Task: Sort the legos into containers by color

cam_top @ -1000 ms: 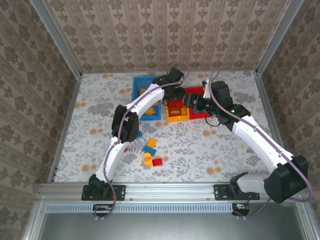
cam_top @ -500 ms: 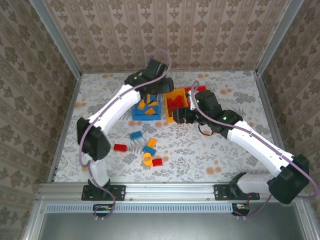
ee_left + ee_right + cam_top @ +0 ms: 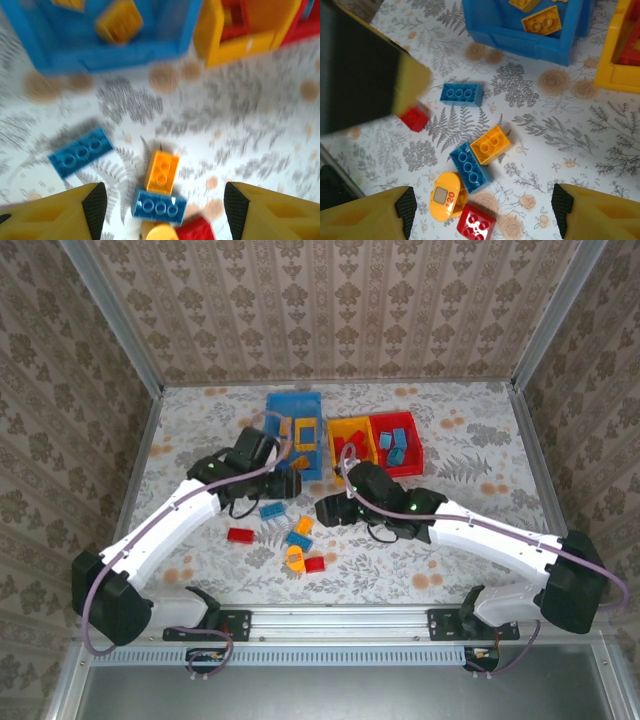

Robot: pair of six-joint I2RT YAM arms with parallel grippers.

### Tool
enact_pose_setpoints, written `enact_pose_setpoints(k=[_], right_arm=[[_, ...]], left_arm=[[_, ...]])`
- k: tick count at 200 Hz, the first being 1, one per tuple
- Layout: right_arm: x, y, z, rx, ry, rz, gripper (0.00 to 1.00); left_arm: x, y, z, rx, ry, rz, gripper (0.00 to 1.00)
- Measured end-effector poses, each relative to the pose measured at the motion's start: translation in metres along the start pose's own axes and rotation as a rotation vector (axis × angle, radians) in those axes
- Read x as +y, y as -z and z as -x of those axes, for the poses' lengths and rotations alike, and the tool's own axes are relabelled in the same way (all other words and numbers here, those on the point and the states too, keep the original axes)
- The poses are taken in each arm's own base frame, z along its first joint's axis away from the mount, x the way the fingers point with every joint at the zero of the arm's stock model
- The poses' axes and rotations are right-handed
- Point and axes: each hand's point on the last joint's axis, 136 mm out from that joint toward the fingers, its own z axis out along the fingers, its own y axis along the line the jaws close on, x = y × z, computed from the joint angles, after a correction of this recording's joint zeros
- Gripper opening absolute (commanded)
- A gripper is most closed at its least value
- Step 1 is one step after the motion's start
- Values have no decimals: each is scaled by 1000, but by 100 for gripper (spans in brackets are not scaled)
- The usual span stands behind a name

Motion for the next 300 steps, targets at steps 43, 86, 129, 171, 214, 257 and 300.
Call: enact_pose_setpoints(k=[43,86,129,171,214,257,300], right_arm=[[8,43,-6,-62,-12,111,77],[4,63,-13,-76,-31,124,77],[2,59,-16,-58,-36,113,77],[0,53,-19,-40,-42,106,77],[0,53,-16,-47,-43,116,76],[4,50,3,-107,-27,127,76],[-8,30,49,-175,-56,66,76]], left_arm=[[-16,-56,-47,224,-160,9,79],[2,-93,-64,326,-181,101,76],[11,-115,-75,391,-211,148,56],[6,-127,-60,372,-225,159,28],[5,-117,-35,306,-229,185,24],[3,-65,52,110,-133,167,24],[26,-33,131,-39,-29,184,24]])
